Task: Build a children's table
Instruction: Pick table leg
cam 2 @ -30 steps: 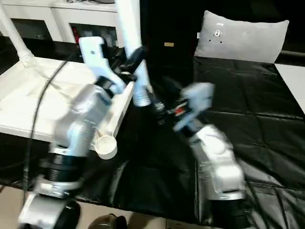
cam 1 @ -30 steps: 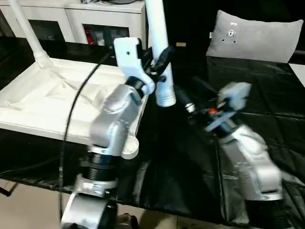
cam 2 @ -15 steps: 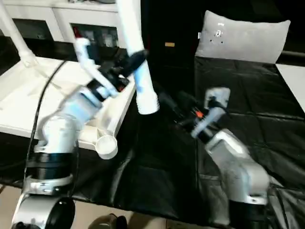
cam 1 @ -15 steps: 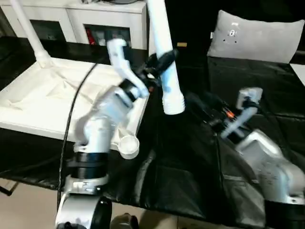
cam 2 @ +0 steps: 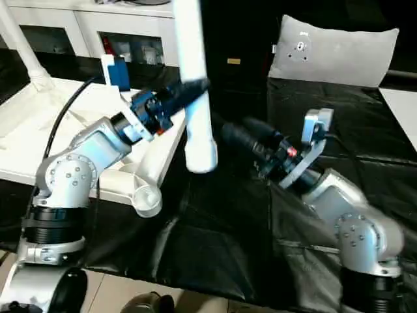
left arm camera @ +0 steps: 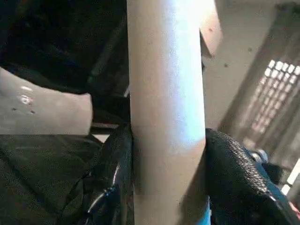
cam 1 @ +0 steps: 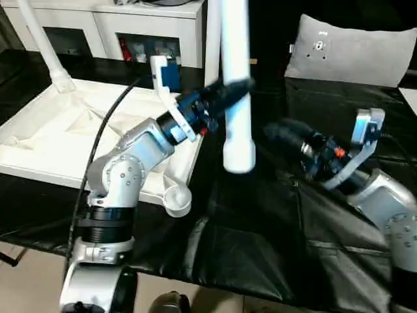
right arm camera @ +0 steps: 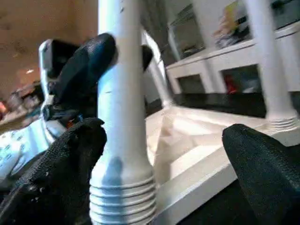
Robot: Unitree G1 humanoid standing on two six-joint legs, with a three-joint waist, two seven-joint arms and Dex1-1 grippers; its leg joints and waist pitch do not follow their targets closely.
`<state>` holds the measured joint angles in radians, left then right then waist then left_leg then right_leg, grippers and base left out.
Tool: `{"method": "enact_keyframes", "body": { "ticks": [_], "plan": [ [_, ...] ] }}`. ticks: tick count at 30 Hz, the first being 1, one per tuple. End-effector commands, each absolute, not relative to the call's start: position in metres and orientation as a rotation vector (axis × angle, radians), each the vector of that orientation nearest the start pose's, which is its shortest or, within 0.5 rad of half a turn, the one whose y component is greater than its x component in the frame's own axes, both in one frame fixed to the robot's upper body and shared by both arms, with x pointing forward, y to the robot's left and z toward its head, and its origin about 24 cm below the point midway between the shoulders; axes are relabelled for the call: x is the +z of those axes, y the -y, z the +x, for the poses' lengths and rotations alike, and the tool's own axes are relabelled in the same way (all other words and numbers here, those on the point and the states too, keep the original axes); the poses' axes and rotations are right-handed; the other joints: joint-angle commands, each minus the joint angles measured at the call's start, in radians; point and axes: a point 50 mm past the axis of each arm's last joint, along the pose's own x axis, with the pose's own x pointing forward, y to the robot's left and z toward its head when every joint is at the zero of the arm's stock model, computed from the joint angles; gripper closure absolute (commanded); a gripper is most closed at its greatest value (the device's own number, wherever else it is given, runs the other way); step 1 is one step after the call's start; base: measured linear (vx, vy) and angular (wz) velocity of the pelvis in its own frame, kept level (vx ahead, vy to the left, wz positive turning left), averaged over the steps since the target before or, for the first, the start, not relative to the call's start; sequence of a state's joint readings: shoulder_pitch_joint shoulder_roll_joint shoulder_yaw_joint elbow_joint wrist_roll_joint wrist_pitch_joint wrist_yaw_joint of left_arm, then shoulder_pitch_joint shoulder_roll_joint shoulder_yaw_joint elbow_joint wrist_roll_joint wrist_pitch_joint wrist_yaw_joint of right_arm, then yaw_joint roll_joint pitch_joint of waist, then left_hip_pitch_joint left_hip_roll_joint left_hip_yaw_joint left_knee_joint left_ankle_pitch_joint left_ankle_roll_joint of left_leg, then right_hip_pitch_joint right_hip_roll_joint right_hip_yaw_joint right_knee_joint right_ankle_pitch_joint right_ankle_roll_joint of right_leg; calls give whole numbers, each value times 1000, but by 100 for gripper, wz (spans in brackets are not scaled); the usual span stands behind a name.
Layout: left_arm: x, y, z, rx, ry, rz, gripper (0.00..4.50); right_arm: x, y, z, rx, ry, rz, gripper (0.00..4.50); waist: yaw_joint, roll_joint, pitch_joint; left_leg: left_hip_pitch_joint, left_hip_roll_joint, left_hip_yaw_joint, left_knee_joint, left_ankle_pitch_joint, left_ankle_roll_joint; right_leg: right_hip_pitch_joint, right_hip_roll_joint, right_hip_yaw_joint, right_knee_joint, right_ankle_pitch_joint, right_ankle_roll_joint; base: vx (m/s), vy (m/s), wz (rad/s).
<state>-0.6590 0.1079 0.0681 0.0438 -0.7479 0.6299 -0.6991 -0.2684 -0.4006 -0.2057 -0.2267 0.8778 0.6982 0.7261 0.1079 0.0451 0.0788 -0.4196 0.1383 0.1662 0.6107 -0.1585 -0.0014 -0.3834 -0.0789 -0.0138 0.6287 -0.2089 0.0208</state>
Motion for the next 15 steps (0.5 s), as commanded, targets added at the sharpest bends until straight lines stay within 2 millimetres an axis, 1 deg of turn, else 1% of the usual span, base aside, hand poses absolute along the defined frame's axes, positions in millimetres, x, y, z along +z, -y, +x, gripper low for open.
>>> {"method": "enact_keyframes", "body": {
  "ticks": [1,4,6,8,9,10,11,13,15],
  "plan": [
    [197,-73,312,-1220,133,-488,255,157,168,263,1040,9,416,0,5,-9,-85,37,72,-24,-76,-211,1,29,-66,24,-77,-163,-227,0,0,0],
    [195,-65,306,-1288,135,-417,255,156,162,264,1080,-25,387,0,8,-8,-86,37,73,-25,-77,-212,-2,28,-67,24,-77,-174,-226,0,0,0],
    [193,-61,302,-1318,140,-388,255,154,157,264,1100,-42,367,27,8,-8,-86,37,75,-26,-78,-213,-5,28,-67,24,-76,-171,-225,0,0,0],
    [193,-54,299,-1336,157,-381,255,152,151,266,1120,-61,343,34,7,-10,-84,36,76,-25,-79,-211,-9,29,-68,24,-76,-161,-229,0,0,0],
    [193,-53,298,-1345,164,-376,255,151,149,266,1122,-66,337,47,7,-10,-85,35,75,-25,-78,-210,-8,29,-68,24,-75,-157,-230,0,0,0],
    [193,-51,296,-1360,166,-369,255,149,148,268,1120,-74,320,61,7,-12,-84,34,74,-23,-78,-209,-7,29,-68,25,-76,-159,-231,0,0,0],
    [193,-50,295,-1365,166,-367,255,149,148,268,1118,-77,314,61,8,-11,-85,35,74,-24,-78,-210,-8,29,-69,25,-75,-162,-230,0,0,0],
    [192,-49,294,-1374,170,-362,255,146,147,270,1116,-96,296,77,7,-11,-84,35,75,-24,-78,-214,-9,29,-68,24,-76,-167,-229,0,0,0],
    [192,-49,294,-1373,171,-361,255,146,147,270,1120,-97,295,103,6,-10,-84,36,74,-24,-78,-219,-10,29,-68,25,-76,-170,-229,0,0,0]
  ]
}}
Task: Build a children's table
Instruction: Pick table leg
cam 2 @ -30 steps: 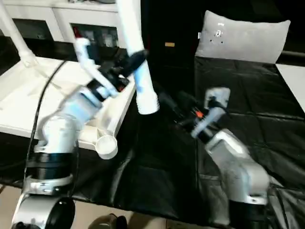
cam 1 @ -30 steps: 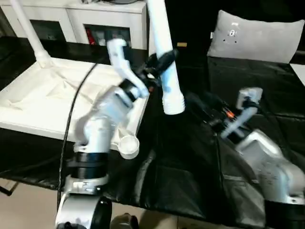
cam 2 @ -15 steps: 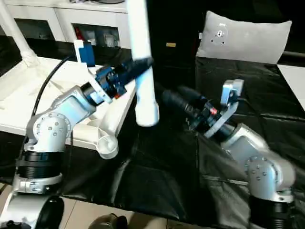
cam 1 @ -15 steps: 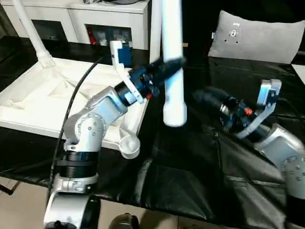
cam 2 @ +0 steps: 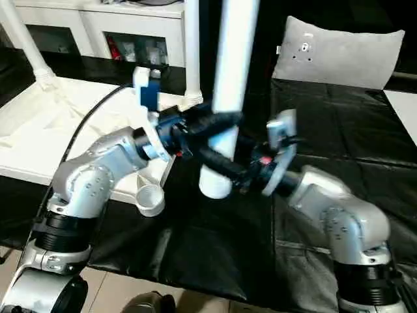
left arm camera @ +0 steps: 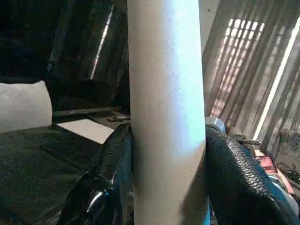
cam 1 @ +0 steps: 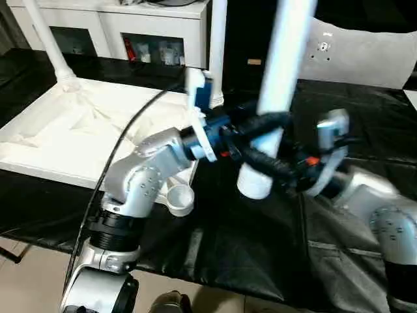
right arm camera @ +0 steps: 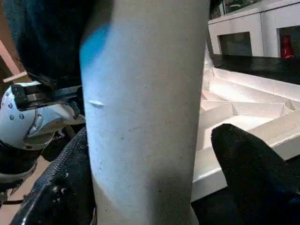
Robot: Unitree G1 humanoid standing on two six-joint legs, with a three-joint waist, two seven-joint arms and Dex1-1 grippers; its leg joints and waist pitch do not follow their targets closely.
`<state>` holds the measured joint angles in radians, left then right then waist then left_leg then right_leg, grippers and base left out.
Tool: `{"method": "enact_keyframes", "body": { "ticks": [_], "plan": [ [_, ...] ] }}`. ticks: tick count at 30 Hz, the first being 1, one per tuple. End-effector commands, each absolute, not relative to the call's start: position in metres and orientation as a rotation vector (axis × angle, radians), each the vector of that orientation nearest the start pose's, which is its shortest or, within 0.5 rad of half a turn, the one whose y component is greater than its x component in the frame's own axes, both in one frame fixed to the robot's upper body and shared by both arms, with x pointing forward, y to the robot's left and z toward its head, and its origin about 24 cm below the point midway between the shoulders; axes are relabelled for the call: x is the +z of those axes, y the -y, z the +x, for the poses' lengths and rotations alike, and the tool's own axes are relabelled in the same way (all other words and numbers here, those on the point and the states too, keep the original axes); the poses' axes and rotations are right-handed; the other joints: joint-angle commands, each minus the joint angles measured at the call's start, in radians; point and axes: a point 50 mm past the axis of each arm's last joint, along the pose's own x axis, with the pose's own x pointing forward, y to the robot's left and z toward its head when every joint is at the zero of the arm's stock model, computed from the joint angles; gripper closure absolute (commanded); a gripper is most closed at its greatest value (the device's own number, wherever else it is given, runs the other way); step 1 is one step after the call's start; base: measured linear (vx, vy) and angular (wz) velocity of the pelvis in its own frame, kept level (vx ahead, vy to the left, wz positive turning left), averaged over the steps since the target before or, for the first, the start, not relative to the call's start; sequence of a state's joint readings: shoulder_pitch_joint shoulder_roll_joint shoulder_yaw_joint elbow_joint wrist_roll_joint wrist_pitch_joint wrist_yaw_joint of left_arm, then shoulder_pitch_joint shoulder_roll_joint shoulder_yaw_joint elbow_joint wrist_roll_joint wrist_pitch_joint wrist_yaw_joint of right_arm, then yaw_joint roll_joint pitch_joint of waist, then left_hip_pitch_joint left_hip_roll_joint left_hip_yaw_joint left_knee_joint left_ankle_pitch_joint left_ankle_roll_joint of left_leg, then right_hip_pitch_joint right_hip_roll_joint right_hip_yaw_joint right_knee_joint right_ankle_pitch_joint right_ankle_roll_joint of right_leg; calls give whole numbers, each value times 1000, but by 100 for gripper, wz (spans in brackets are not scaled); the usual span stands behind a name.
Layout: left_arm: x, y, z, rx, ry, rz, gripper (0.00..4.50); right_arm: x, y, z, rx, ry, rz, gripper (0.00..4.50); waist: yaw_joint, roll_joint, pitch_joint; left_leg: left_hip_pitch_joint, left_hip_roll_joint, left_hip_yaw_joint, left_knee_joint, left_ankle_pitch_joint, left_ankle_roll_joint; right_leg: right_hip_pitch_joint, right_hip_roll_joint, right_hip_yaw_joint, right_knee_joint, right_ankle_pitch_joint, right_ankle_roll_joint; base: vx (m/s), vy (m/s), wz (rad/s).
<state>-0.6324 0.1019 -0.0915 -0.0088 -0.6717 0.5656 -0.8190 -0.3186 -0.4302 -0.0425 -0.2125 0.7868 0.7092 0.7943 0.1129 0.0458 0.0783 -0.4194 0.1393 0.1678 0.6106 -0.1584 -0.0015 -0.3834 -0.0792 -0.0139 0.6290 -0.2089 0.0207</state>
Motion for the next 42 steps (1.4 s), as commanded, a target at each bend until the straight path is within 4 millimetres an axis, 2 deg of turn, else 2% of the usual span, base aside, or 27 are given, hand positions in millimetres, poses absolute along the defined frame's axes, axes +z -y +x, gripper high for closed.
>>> {"method": "enact_keyframes", "body": {
  "ticks": [1,9,17,26,27,29,31,33,39,42],
  "plan": [
    [192,-49,294,-1372,171,-356,255,146,147,270,1121,-97,295,112,2,-12,-83,36,73,-25,-78,-218,-7,29,-68,25,-76,-172,-229,0,0,0],
    [188,-50,296,-1369,166,-334,255,145,148,270,1127,-98,289,174,2,-8,-83,36,74,-26,-77,-222,-4,28,-67,25,-75,-164,-234,0,0,0],
    [185,-50,296,-1367,155,-308,255,143,147,268,1127,-102,295,245,1,-9,-83,37,74,-26,-79,-229,-9,28,-67,25,-76,-165,-236,0,0,0],
    [177,-50,305,-1255,114,-254,255,142,143,271,1104,-90,288,253,1,-7,-84,37,75,-27,-79,-232,-12,27,-67,25,-75,-158,-236,0,0,0],
    [178,-51,308,-1227,116,-266,220,142,142,272,1093,-85,278,254,0,-8,-84,36,73,-26,-78,-230,-11,27,-68,25,-76,-156,-237,0,0,0],
    [180,-52,310,-1205,119,-297,185,140,141,274,1059,-86,234,254,0,-7,-83,36,73,-26,-79,-231,-16,26,-67,24,-76,-159,-236,0,0,0],
    [182,-52,310,-1194,133,-296,177,134,139,279,999,-82,175,255,-2,-8,-84,37,74,-27,-80,-237,-30,25,-67,24,-76,-165,-228,0,0,0],
    [182,-52,310,-1171,154,-261,152,132,136,282,968,-66,154,255,-3,-12,-83,36,74,-27,-80,-239,-27,26,-67,25,-77,-166,-226,0,0,0],
    [176,-42,312,-1040,189,-132,106,132,123,296,842,2,111,255,-9,-7,-81,35,75,-29,-84,-248,-25,24,-67,26,-77,-162,-209,0,0,0],
    [177,-33,314,-918,233,-98,103,131,119,304,760,18,94,255,-12,-7,-80,35,77,-30,-84,-264,-32,23,-66,27,-81,-166,-205,0,0,0]
  ]
}}
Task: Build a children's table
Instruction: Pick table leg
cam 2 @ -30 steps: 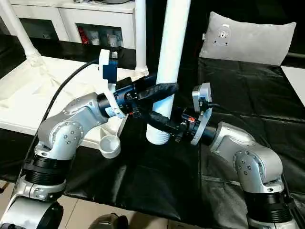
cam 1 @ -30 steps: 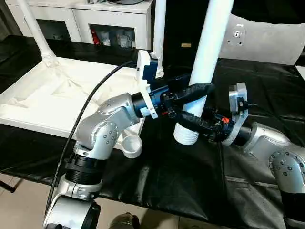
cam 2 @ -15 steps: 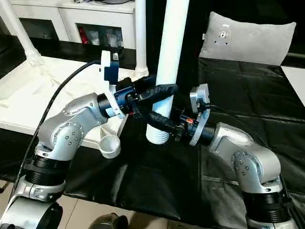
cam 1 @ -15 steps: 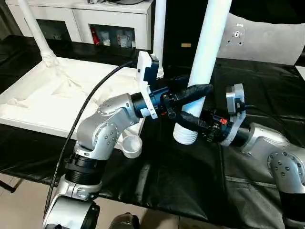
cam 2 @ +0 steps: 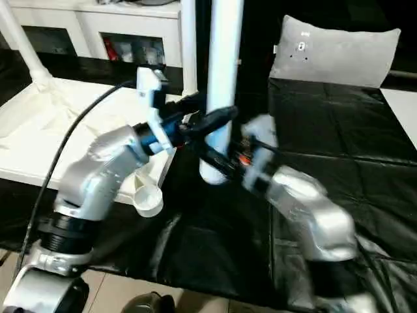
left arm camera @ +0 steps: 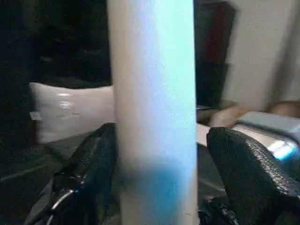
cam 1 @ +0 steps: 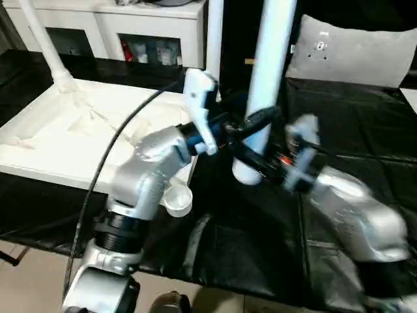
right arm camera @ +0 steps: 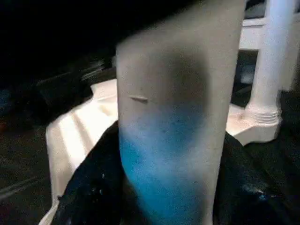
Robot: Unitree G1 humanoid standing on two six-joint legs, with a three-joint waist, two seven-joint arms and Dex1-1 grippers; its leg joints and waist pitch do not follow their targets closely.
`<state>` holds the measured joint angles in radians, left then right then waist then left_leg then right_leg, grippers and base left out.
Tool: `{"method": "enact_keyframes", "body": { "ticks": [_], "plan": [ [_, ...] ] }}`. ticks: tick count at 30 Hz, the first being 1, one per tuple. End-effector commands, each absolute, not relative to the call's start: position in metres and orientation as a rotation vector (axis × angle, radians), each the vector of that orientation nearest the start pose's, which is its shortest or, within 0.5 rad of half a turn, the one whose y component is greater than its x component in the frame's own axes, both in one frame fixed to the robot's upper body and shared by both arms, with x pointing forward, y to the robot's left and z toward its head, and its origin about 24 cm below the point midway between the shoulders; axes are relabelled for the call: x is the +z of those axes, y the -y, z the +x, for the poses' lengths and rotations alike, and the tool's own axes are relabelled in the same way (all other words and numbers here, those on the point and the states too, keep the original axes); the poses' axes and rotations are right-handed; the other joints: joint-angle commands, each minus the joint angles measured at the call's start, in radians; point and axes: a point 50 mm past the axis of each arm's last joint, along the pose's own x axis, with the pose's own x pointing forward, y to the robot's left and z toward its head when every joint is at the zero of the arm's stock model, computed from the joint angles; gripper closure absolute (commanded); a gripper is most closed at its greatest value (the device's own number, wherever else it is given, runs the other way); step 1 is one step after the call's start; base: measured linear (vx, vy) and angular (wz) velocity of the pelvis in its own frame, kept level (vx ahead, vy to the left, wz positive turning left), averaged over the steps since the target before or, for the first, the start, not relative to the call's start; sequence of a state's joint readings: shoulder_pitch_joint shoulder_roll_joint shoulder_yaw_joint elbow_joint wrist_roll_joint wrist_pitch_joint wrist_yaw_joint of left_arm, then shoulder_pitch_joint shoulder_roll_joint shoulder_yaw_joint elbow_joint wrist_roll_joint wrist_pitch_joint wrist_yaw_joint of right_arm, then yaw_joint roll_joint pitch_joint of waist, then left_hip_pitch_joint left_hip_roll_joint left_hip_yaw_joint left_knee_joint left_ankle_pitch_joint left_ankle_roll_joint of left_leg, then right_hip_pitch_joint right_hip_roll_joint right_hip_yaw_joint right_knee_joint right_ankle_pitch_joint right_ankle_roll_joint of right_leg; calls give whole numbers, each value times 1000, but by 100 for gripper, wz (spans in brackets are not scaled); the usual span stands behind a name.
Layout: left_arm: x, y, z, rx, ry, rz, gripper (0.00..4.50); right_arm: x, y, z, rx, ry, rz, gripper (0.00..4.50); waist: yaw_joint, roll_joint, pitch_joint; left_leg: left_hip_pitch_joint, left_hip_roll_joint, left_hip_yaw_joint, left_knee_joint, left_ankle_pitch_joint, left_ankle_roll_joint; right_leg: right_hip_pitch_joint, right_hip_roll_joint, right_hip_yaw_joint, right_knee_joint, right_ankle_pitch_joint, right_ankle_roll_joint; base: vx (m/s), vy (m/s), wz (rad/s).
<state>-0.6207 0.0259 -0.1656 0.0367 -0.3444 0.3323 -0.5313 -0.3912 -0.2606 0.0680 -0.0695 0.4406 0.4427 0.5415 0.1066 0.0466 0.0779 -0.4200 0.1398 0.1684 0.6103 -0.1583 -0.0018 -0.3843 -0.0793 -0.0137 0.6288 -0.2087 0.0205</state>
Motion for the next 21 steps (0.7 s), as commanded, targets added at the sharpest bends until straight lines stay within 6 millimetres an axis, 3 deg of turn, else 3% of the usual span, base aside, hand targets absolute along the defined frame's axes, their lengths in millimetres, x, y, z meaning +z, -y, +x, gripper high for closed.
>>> {"method": "enact_keyframes", "body": {
  "ticks": [1,7,11,14,15,21],
  "plan": [
    [177,-32,315,-890,246,-90,103,131,119,305,747,23,92,255,-3,-8,-80,37,74,-30,-83,-265,-32,25,-66,27,-81,-167,-199,0,0,0],
    [178,-27,320,-665,290,-140,103,132,112,315,668,62,70,255,-12,-11,-80,31,73,-31,-83,-255,-17,30,-65,25,-81,-128,-201,0,0,0],
    [178,-23,319,-602,320,-122,103,134,107,320,640,87,46,255,-19,-13,-79,29,73,-31,-82,-256,-5,29,-65,26,-83,-144,-196,0,0,0],
    [177,-18,318,-601,329,-119,133,134,104,322,630,95,42,255,-19,-12,-79,31,73,-31,-82,-256,2,27,-64,26,-84,-141,-201,0,0,0],
    [177,-17,317,-605,329,-118,140,133,103,322,629,97,35,255,-19,-7,-80,32,75,-32,-83,-261,-1,26,-64,26,-83,-142,-201,0,0,0],
    [174,-14,316,-601,322,-124,188,133,99,325,622,103,16,255,-20,-9,-79,33,75,-31,-84,-274,-3,25,-63,27,-82,-131,-202,0,0,0]
  ]
}}
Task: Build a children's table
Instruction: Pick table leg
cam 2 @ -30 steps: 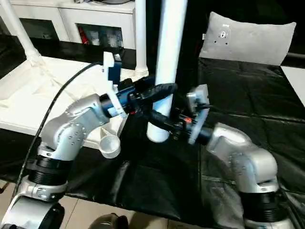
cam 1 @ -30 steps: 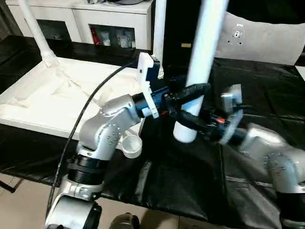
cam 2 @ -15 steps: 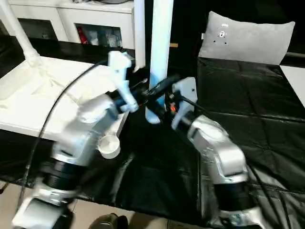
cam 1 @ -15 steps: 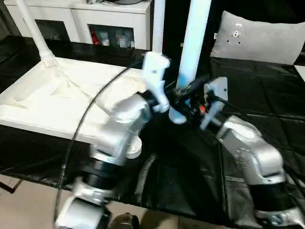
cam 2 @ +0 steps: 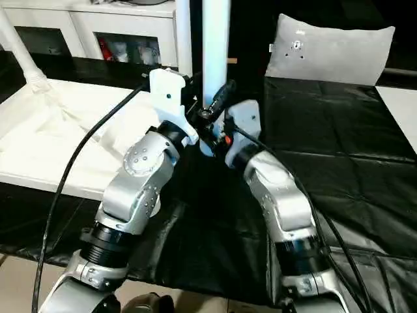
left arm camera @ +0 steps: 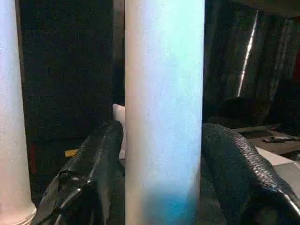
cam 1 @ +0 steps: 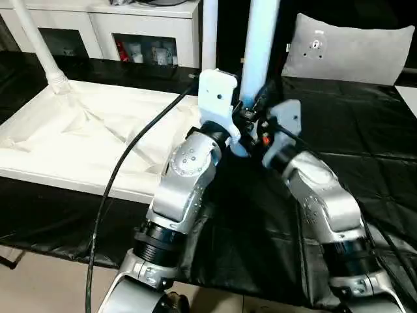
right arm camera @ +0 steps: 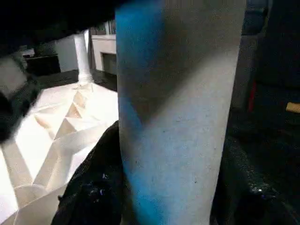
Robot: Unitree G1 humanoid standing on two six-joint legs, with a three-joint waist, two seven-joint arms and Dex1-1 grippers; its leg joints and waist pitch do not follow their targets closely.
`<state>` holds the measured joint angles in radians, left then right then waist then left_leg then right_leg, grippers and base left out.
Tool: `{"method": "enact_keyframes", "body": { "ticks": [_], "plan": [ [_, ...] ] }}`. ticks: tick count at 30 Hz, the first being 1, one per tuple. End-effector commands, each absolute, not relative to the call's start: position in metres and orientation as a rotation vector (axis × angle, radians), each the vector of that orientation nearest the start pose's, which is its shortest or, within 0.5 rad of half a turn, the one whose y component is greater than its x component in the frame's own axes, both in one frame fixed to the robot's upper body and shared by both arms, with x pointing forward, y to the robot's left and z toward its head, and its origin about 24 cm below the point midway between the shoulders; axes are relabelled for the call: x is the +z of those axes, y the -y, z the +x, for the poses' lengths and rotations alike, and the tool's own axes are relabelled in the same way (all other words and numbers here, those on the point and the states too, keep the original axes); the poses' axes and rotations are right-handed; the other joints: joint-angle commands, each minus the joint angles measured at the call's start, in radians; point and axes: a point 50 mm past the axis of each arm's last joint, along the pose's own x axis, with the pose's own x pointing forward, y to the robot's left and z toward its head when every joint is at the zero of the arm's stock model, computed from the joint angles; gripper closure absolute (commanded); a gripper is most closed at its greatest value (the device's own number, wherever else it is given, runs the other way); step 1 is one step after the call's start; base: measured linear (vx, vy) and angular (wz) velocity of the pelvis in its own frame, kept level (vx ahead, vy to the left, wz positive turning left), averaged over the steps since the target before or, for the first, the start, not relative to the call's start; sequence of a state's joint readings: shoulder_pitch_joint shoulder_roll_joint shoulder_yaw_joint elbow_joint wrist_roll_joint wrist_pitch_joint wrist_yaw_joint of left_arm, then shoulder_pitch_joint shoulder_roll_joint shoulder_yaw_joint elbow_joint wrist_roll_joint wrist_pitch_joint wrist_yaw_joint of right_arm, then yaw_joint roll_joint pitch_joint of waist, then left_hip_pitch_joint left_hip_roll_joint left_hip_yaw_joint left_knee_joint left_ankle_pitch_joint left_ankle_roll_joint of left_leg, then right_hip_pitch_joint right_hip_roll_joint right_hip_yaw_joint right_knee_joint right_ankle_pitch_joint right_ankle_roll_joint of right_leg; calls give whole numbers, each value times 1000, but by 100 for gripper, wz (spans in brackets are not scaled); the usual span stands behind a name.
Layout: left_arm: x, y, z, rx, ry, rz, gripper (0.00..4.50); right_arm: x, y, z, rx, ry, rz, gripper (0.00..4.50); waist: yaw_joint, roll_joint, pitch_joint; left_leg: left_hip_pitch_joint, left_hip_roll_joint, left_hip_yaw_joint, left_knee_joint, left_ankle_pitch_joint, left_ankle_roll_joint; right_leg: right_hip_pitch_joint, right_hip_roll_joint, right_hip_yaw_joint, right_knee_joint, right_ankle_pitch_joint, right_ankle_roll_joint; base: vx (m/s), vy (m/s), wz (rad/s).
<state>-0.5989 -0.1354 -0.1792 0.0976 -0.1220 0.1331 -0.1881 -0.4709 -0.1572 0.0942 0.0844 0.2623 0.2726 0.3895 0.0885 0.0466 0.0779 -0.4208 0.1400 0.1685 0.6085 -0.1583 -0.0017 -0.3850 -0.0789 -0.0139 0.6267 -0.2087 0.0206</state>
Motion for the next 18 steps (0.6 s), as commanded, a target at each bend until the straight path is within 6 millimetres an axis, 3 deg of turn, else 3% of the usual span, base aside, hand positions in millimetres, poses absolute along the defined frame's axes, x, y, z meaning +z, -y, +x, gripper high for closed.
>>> {"method": "enact_keyframes", "body": {
  "ticks": [1,3,8,17,18],
  "plan": [
    [174,-13,316,-602,322,-125,188,133,99,325,621,104,15,255,-1,-9,-80,33,75,-31,-82,-267,0,26,-64,27,-80,-121,-204,0,0,0],
    [174,-13,316,-605,323,-130,227,133,99,326,618,106,14,255,-1,-8,-80,33,75,-32,-83,-268,0,27,-63,26,-79,-117,-206,0,0,0],
    [173,-13,316,-598,323,-135,257,132,99,327,610,105,6,255,-2,-8,-79,35,76,-32,-84,-281,-3,25,-63,26,-81,-126,-206,0,0,0],
    [172,-13,316,-599,320,-141,263,130,101,330,587,87,17,255,-2,-9,-79,33,75,-31,-84,-277,-1,26,-64,27,-81,-129,-203,0,0,0],
    [172,-13,316,-599,320,-140,263,130,100,329,596,84,35,220,-2,-8,-79,35,76,-32,-85,-275,0,25,-64,27,-81,-123,-204,0,0,0]
  ]
}}
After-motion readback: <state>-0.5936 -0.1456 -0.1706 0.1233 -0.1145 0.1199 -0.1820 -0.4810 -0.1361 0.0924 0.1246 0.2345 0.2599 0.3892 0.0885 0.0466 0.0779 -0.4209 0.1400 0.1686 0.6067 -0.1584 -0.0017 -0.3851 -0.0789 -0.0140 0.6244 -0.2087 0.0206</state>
